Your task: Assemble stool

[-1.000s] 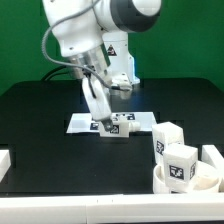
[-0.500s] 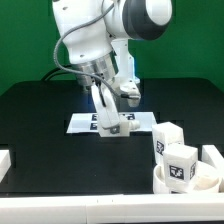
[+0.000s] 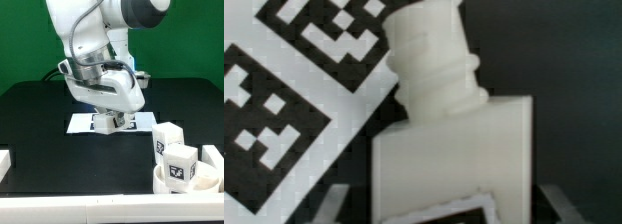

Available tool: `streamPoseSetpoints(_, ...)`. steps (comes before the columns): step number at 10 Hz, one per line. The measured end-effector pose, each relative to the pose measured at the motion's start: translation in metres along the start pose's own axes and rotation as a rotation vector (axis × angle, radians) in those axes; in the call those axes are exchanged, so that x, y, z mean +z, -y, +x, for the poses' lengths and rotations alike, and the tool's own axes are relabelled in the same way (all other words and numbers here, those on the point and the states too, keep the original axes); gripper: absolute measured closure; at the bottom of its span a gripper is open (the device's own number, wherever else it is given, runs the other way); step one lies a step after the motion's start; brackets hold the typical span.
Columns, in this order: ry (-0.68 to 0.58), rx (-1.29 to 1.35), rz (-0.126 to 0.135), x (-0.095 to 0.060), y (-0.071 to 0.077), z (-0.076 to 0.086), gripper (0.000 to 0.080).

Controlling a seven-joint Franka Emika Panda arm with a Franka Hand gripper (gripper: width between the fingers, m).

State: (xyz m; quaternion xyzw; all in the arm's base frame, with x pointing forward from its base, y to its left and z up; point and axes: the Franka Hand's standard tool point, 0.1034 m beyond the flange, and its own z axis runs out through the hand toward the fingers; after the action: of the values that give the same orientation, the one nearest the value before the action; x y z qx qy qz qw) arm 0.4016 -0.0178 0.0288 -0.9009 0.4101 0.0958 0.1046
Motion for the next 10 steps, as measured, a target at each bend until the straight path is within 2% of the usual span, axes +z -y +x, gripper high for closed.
streamPoseSetpoints(2, 0.0, -0.119, -0.001, 0.0, -0.001, 0.0, 0.0482)
streamPoseSetpoints(3, 0.003, -0.246, -0.01, 0.003, -0.005, 0.002, 0.0482)
streamPoseSetpoints(4, 0.011, -0.334, -0.023, 0.008, -0.013, 0.006, 0.0482)
streamPoseSetpoints(6, 0.017, -0.474, -0.027, 0.011, -0.034, 0.016, 0.0482)
streamPoseSetpoints(9, -0.002, -0.5, -0.027, 0.01, -0.039, 0.019, 0.0481)
streamPoseSetpoints(10, 0.05, -0.463, -0.024, 0.008, -0.034, 0.015, 0.0312)
